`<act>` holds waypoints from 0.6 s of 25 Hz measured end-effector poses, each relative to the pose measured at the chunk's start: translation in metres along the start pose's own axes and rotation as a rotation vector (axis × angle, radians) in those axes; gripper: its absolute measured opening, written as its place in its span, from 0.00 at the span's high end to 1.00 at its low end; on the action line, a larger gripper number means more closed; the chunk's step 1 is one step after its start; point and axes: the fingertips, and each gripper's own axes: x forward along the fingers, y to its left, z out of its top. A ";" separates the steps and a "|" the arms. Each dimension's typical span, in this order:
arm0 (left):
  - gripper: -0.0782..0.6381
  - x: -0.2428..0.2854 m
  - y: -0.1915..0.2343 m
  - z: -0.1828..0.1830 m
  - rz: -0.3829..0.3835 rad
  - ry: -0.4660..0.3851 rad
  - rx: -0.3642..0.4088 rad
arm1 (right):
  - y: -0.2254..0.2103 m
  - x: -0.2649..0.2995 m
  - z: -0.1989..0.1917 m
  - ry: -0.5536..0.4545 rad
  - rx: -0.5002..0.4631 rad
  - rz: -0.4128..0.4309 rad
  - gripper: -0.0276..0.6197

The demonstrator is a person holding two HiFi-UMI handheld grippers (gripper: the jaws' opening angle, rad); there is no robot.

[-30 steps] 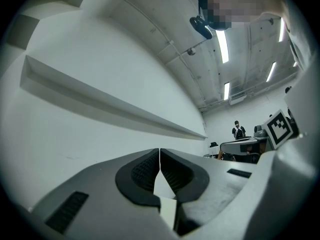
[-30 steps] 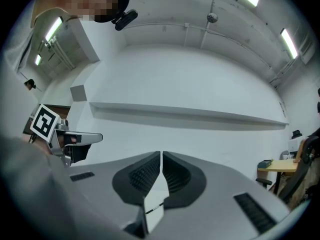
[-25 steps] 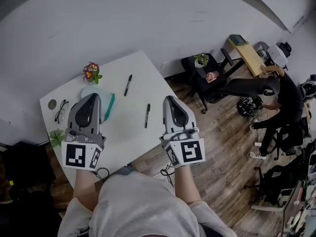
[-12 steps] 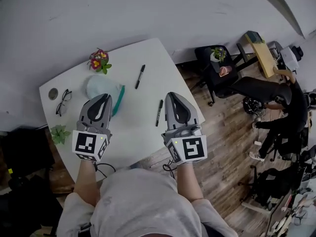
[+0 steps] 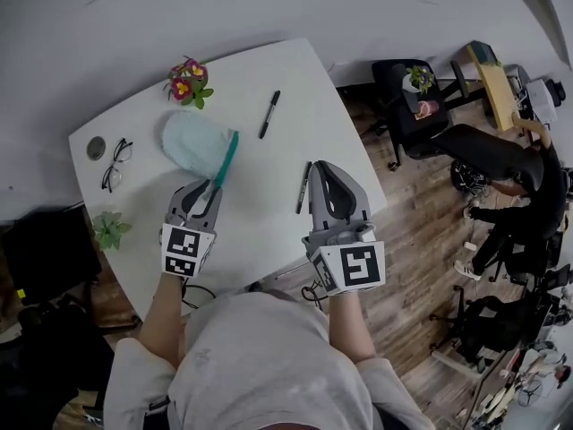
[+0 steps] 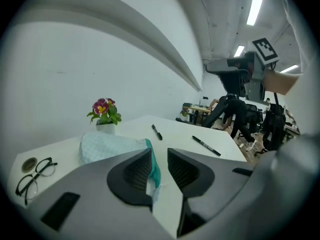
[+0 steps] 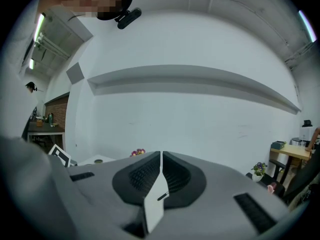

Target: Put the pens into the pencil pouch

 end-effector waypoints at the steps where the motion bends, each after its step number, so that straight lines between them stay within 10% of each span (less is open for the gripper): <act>1: 0.73 0.005 -0.001 -0.009 -0.006 0.023 0.002 | 0.001 0.001 -0.002 0.006 0.000 0.001 0.91; 15: 0.80 0.037 0.007 -0.061 0.067 0.221 0.056 | 0.001 0.008 -0.019 0.056 0.001 -0.009 0.91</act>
